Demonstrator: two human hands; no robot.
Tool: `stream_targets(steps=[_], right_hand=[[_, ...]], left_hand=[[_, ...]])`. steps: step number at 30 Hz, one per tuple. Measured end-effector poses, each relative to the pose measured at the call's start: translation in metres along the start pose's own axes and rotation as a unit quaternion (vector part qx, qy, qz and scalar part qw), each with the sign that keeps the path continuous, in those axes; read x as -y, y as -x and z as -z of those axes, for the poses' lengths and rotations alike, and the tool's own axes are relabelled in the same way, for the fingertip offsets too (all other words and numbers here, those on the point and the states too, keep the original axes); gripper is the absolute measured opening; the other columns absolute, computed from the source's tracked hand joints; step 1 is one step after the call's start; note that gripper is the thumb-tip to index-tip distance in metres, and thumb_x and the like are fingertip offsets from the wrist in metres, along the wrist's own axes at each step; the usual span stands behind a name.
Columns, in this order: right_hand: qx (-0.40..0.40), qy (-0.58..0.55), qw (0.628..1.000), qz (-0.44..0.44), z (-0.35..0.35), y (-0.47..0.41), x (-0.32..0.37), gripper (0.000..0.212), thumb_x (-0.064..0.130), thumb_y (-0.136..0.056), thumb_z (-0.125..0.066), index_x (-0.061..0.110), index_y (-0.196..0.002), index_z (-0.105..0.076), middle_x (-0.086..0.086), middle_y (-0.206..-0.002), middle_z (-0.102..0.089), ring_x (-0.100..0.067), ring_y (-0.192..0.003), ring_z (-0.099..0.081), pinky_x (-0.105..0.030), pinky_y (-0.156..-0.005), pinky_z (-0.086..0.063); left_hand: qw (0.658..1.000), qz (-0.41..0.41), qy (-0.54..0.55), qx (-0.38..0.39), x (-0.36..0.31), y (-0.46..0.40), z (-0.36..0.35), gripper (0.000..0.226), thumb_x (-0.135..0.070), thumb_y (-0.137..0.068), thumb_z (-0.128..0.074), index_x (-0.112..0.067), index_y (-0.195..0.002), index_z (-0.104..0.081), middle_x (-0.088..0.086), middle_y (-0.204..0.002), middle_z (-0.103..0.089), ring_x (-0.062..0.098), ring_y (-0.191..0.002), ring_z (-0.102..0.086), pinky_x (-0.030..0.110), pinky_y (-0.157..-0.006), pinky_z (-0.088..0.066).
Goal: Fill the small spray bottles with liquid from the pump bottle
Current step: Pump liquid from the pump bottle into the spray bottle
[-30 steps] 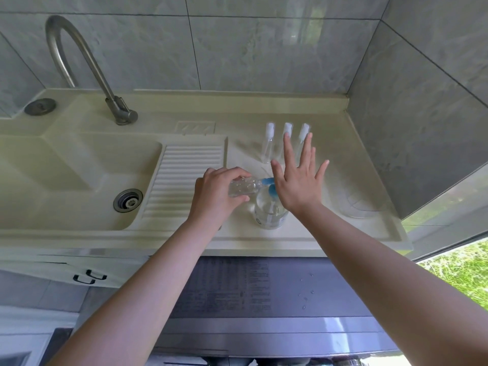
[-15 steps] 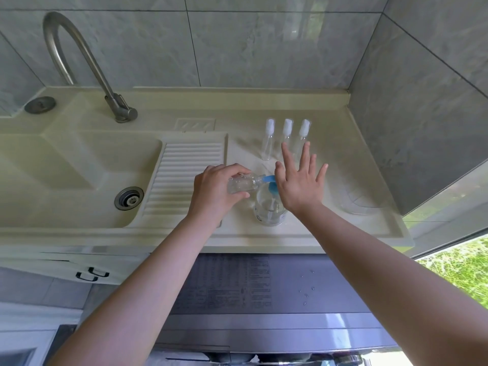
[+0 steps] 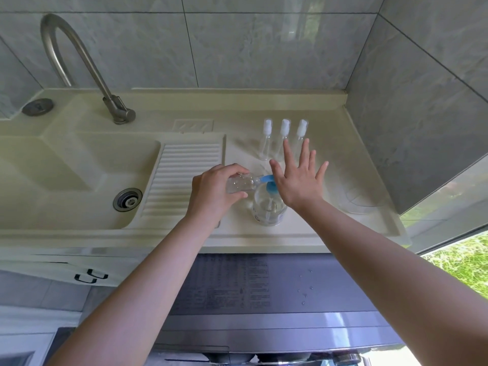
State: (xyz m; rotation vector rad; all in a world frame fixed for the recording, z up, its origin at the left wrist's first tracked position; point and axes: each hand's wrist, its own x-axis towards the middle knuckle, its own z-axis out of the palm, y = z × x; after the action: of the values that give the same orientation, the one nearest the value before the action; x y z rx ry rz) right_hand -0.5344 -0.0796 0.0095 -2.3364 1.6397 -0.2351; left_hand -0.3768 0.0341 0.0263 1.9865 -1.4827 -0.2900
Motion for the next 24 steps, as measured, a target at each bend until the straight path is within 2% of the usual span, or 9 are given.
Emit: stream_targets(steps=[3,7,13,19,24], right_hand=[[-0.029,-0.009,0.999,0.010,0.004,0.001,0.000,0.063,0.060,-0.102,-0.015,0.038,-0.157,0.007,-0.006,-0.165,0.020,-0.031,-0.153,0.011,-0.057,-0.118,0.011],[-0.005,0.018,1.000,0.007,-0.004,0.003,0.002,0.056,0.049,-0.105,-0.011,0.040,-0.157,0.005,-0.008,-0.165,0.018,-0.034,-0.153,0.007,-0.060,-0.119,0.007],[-0.034,0.015,0.999,0.032,0.004,-0.001,0.002,0.060,0.054,-0.104,-0.013,0.036,-0.158,0.006,-0.006,-0.165,0.018,-0.032,-0.153,0.011,-0.059,-0.119,0.011],[0.020,0.020,1.000,0.008,-0.001,-0.001,0.003,0.055,0.047,-0.105,-0.009,0.037,-0.158,-0.001,-0.009,-0.165,0.017,-0.034,-0.153,0.010,-0.061,-0.119,0.009],[-0.040,0.061,0.995,0.062,0.013,-0.007,0.003,0.062,0.057,-0.103,-0.018,0.035,-0.159,0.001,-0.009,-0.166,0.014,-0.034,-0.152,0.012,-0.061,-0.116,0.013]], left_hand=[[1.000,0.000,0.008,0.000,0.002,0.001,0.000,0.046,-0.027,-0.067,-0.088,-0.039,-0.107,-0.068,-0.018,-0.095,-0.063,0.001,-0.094,-0.060,0.026,-0.087,-0.046],[1.000,0.001,0.019,-0.001,0.003,-0.001,-0.002,0.047,-0.026,-0.067,-0.088,-0.039,-0.107,-0.069,-0.016,-0.096,-0.065,0.000,-0.091,-0.058,0.029,-0.090,-0.048],[1.000,-0.001,0.025,0.003,0.007,0.000,-0.002,0.047,-0.024,-0.067,-0.088,-0.039,-0.107,-0.069,-0.017,-0.098,-0.064,-0.001,-0.094,-0.058,0.031,-0.091,-0.049],[0.999,0.004,0.032,0.009,0.007,-0.001,-0.002,0.048,-0.021,-0.067,-0.088,-0.038,-0.108,-0.069,-0.015,-0.099,-0.064,0.004,-0.096,-0.060,0.035,-0.092,-0.050],[0.999,0.001,0.038,0.008,0.007,-0.001,-0.002,0.048,-0.022,-0.067,-0.088,-0.038,-0.109,-0.069,-0.017,-0.099,-0.063,0.000,-0.096,-0.059,0.033,-0.093,-0.050]])
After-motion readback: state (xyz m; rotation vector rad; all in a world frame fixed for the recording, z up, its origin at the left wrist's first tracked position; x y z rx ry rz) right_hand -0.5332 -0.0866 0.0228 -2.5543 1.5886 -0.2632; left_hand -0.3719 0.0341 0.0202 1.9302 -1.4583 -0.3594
